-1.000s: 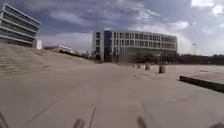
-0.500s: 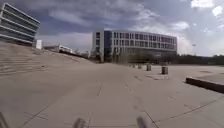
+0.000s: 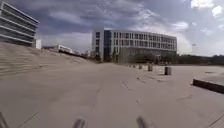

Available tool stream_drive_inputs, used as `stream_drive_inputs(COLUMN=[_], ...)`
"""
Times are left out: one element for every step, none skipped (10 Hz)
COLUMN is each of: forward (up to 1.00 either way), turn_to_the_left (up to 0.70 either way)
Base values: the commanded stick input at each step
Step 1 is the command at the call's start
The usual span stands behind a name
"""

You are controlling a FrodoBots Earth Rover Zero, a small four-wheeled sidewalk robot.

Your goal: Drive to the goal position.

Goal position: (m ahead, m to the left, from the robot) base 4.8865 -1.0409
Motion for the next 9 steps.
stream_drive_inputs(forward=[0.7, 0.7, 0.7, 0.7, 0.7, 0.7, 0.7, 0.7, 0.7], turn_to_the_left=[0.0, 0.0, 0.0, 0.0, 0.0, 0.0, 0.0, 0.0, 0.0])
